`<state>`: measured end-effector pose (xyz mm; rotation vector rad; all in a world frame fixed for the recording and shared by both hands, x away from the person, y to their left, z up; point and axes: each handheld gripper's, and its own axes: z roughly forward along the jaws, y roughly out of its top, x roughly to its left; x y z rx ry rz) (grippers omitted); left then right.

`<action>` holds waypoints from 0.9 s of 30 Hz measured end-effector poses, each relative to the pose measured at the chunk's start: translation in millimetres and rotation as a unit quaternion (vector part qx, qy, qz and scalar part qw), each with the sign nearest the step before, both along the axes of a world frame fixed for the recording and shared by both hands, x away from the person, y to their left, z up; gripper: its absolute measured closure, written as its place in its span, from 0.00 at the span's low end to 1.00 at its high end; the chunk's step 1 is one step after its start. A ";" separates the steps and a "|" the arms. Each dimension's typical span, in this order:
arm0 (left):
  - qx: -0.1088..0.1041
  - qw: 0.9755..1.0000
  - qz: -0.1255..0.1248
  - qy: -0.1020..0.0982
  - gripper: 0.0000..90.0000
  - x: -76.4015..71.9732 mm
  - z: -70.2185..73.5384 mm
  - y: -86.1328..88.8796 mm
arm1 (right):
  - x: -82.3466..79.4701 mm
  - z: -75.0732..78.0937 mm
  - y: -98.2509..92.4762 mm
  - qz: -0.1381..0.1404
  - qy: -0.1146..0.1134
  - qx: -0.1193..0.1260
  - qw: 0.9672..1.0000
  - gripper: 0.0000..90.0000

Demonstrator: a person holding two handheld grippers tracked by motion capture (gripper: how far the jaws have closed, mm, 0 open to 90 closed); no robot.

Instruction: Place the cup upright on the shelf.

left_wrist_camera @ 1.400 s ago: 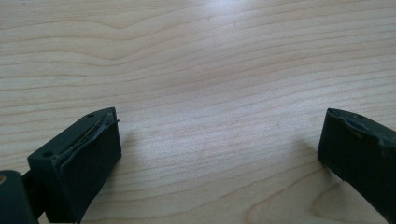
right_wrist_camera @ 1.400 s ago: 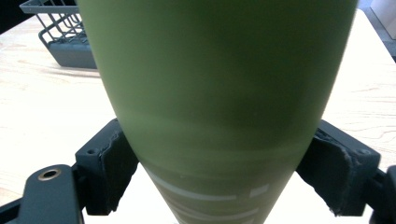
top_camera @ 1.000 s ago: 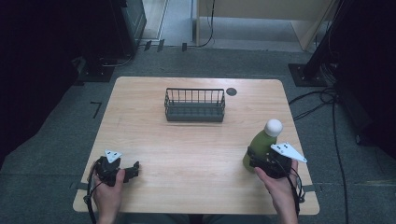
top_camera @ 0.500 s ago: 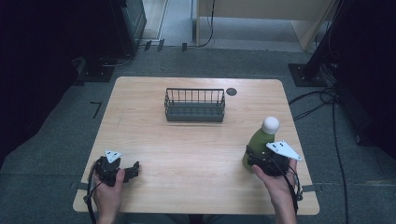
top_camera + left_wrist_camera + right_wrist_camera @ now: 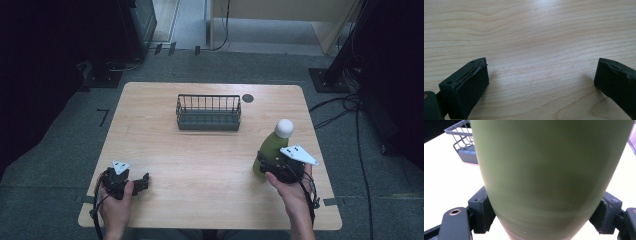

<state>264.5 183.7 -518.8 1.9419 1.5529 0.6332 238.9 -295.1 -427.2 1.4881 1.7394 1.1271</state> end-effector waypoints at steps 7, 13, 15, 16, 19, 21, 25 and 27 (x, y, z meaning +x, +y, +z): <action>0.000 1.000 0.000 0.000 0.00 0.0 0.0 0.0 | 8.4 7.3 11.0 0.012 -0.005 0.001 1.000 0.23; 0.000 1.000 0.000 0.000 0.00 0.0 0.0 0.0 | 13.8 11.6 18.7 0.020 -0.011 -0.007 1.000 0.23; 0.001 1.000 -0.001 0.001 0.00 0.0 0.1 0.2 | 17.2 13.0 22.5 0.025 -0.011 -0.008 1.000 0.23; 0.001 1.000 -0.001 0.001 0.00 0.0 0.1 0.1 | 18.6 13.5 23.9 0.025 -0.010 -0.007 1.000 0.23; 0.000 1.000 0.000 0.000 0.00 0.0 0.1 0.1 | 22.2 14.6 27.2 0.028 -0.010 -0.007 1.000 0.23; 0.000 1.000 0.000 0.000 0.00 0.0 0.0 0.0 | 27.2 16.8 32.0 0.032 -0.010 -0.007 0.999 0.23; -0.001 1.000 0.000 0.000 0.00 0.0 0.0 -0.1 | 33.3 20.5 38.7 0.039 -0.011 -0.007 0.999 0.23; -0.001 1.000 0.000 0.000 0.00 0.0 -0.1 -0.1 | 36.4 22.6 42.0 0.042 -0.013 -0.008 0.999 0.23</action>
